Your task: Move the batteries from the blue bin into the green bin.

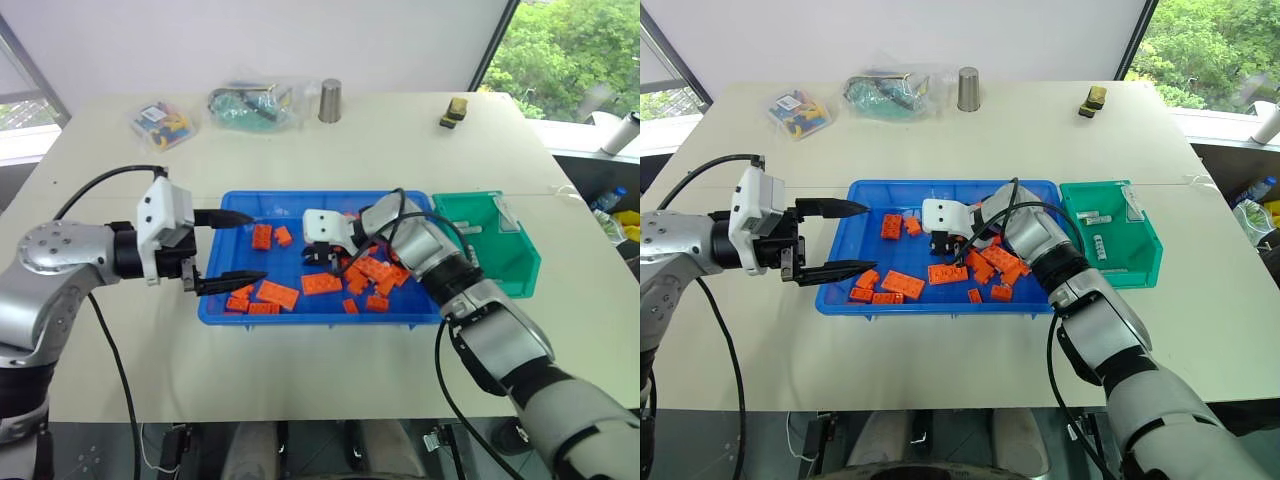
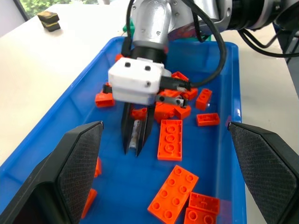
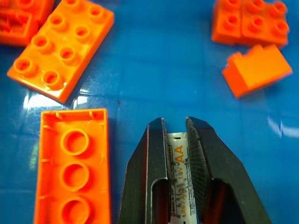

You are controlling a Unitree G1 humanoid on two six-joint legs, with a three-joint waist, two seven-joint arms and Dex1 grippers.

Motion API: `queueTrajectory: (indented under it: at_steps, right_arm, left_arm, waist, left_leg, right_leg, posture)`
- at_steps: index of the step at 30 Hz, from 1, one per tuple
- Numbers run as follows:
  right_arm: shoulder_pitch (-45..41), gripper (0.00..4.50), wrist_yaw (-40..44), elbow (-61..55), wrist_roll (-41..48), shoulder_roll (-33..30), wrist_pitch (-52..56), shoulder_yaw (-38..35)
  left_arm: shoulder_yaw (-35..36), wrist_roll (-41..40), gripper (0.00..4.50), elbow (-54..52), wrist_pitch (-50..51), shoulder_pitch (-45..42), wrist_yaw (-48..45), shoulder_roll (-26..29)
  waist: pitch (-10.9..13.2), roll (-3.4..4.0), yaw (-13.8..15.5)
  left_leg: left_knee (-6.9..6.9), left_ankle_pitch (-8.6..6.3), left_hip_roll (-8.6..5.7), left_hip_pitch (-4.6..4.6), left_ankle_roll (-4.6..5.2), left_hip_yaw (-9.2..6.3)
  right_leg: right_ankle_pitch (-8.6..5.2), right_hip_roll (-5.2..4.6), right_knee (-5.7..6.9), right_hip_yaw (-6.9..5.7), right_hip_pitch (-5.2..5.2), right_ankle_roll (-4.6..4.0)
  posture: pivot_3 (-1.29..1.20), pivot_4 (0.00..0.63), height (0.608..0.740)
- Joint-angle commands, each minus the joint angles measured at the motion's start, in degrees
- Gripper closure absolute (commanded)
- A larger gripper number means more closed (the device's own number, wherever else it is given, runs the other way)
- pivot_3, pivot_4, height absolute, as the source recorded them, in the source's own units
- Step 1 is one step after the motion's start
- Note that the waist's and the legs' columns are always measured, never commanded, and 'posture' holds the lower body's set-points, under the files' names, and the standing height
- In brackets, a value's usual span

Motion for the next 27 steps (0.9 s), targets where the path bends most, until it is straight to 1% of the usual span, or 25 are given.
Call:
queueTrajectory:
  at_steps: [1,3,4,6,8,9,12,14,16,19,21,27]
  right_arm:
    - [-3.22,4.47,-5.34,-10.87,10.83,1.16,17.77,-13.62]
    - [-4.57,4.47,-9.31,-16.19,15.69,-1.08,28.12,-21.77]
    - [-4.59,4.47,-10.60,-18.21,17.02,-1.99,31.20,-23.78]
    - [-4.73,4.47,-13.75,-21.65,19.65,-7.51,38.67,-30.82]
    - [-4.95,4.47,-17.14,-22.09,20.92,-13.49,43.96,-37.17]
    - [-4.75,4.47,-18.53,-22.19,21.27,-16.02,45.77,-39.16]
    - [-0.67,4.47,-18.46,-24.37,22.45,-24.75,49.13,-41.40]
    - [3.67,4.47,-18.03,-26.64,23.18,-29.36,50.39,-41.52]
    - [8.41,4.47,-17.92,-28.60,23.83,-32.67,51.17,-41.88]
    - [14.42,4.47,-18.36,-30.91,25.24,-35.03,51.99,-42.97]
    - [17.94,4.47,-18.86,-32.39,26.07,-35.28,52.10,-43.82]
    - [22.87,4.47,-23.27,-32.34,27.82,-34.09,52.98,-46.04]
  left_arm:
    - [0.21,-0.18,0.00,-1.35,-1.01,0.37,-0.18,-0.27]
    - [0.27,-0.18,0.00,-1.67,-1.24,1.12,-0.15,-0.51]
    - [0.37,-0.22,0.00,-1.88,-1.29,1.44,-0.13,-0.56]
    - [0.50,-0.27,0.00,-1.72,-1.58,1.94,-0.40,-0.66]
    - [0.39,-0.20,0.00,-1.15,-1.97,2.15,-0.84,-0.75]
    - [0.29,-0.17,0.00,-0.85,-2.16,2.17,-1.13,-0.76]
    - [-0.52,-0.28,0.00,0.13,-2.49,1.53,-2.01,-1.08]
    - [-1.22,0.02,0.00,0.99,-2.85,0.69,-2.60,-1.40]
    - [-1.97,0.45,0.00,2.02,-3.18,-0.43,-3.10,-1.86]
    - [-3.16,0.98,0.00,3.66,-3.68,-2.27,-3.63,-2.54]
    - [-3.94,1.41,0.00,4.50,-4.00,-3.34,-4.04,-2.94]
    - [-5.06,1.96,0.00,5.74,-3.99,-5.29,-4.90,-3.55]
  waist:
    - [0.01,0.01,-0.05]
    - [0.03,0.04,0.00]
    - [0.03,0.04,0.10]
    - [0.01,0.02,0.63]
    - [0.00,-0.01,1.42]
    - [0.00,-0.01,1.69]
    - [0.00,0.00,1.70]
    - [0.01,0.00,1.56]
    - [0.01,0.04,1.10]
    - [0.01,0.07,0.62]
    - [0.01,0.07,0.47]
    - [0.02,0.06,0.10]
  left_leg:
    - [0.00,0.00,0.01,-0.02,0.00,-0.01]
    - [-0.01,0.01,0.01,-0.08,-0.01,0.00]
    - [-0.02,0.01,0.01,-0.09,-0.01,0.00]
    - [-0.05,0.00,-0.02,-0.10,-0.02,-0.05]
    - [-0.06,-0.01,-0.04,-0.10,-0.02,-0.07]
    - [-0.06,-0.01,-0.09,-0.09,-0.02,-0.04]
    - [-0.16,-0.01,-0.28,-0.10,-0.02,-0.01]
    - [-0.19,-0.04,-0.28,-0.10,0.03,0.02]
    - [-0.19,-0.04,-0.26,-0.08,0.05,0.08]
    - [-0.16,-0.03,-0.17,-0.06,0.07,0.14]
    - [-0.12,-0.03,-0.13,-0.07,0.07,0.12]
    - [-0.09,-0.03,-0.09,-0.08,0.08,0.10]
  right_leg:
    - [0.00,0.00,0.03,0.00,-0.04,0.00]
    - [0.00,-0.04,0.08,0.02,-0.12,0.00]
    - [0.00,-0.09,0.08,0.02,-0.13,0.00]
    - [0.00,-0.19,-0.02,-0.05,-0.10,-0.01]
    - [-0.01,-0.25,-0.13,-0.09,-0.03,-0.02]
    - [0.00,-0.33,-0.17,-0.09,-0.02,-0.04]
    - [-0.07,-0.62,-0.21,-0.06,-0.04,-0.16]
    - [-0.10,-0.63,-0.26,-0.04,-0.03,-0.21]
    - [-0.06,-0.59,-0.25,0.01,-0.05,-0.13]
    - [-0.01,-0.40,-0.17,0.04,-0.06,-0.04]
    - [0.00,-0.18,-0.16,0.04,-0.05,-0.03]
    - [0.00,-0.03,-0.17,0.07,-0.05,0.00]
  posture:
    - [0.00,0.150,0.739]
    - [0.00,0.150,0.739]
    - [0.00,0.150,0.739]
    - [0.00,0.150,0.739]
    - [0.00,0.150,0.739]
    - [0.00,0.150,0.739]
    - [0.00,0.150,0.739]
    - [0.00,0.150,0.739]
    - [0.00,0.150,0.739]
    - [0.00,0.150,0.739]
    - [0.00,0.150,0.739]
    - [0.00,0.150,0.739]
